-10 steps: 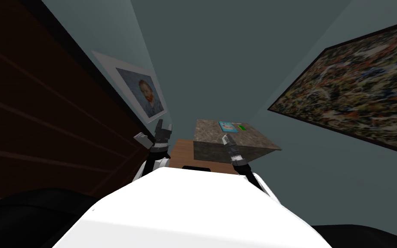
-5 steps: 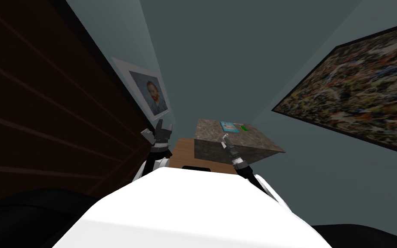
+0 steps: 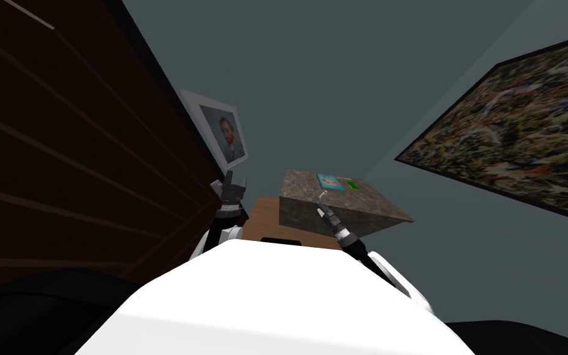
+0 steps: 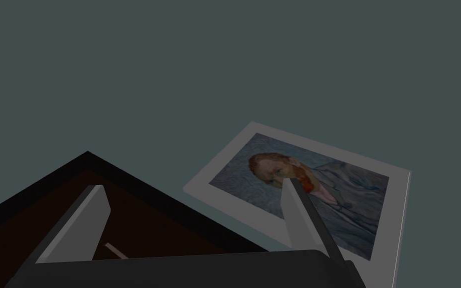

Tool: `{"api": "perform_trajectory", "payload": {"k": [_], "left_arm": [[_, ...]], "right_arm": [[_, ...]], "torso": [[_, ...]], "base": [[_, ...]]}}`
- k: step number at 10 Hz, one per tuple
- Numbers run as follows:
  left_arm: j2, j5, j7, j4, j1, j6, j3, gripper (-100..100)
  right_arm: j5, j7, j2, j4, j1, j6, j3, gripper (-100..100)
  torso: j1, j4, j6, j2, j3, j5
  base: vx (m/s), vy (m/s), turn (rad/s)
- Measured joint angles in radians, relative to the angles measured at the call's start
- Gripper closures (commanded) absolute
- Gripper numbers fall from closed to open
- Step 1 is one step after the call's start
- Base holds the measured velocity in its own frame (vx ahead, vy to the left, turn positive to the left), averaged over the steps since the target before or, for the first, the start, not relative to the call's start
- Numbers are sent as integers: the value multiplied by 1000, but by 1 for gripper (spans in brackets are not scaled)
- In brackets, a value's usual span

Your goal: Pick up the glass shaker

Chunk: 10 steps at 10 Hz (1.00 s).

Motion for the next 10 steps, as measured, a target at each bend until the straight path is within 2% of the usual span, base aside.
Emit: {"api": "perform_trajectory", "payload": {"k": [3,7,10], "left_arm": [[0,0,0,0,0,0,0,0],[0,0,0,0,0,0,0,0],[0,0,0,0,0,0,0,0]], "right_arm": [[22,-13,-85,23,9,10,19,-100],[35,-29,-187,49,16,12,27,-100],[55,-39,-270,94,22,7,42,-100]], "torso": [[0,0,0,-1,0,0],[1,0,0,-2,-1,0],[1,-1,0,-2,-1,0]], "base": [[-40,-30,97],[-24,-16,79],[-16,-22,90]]}}
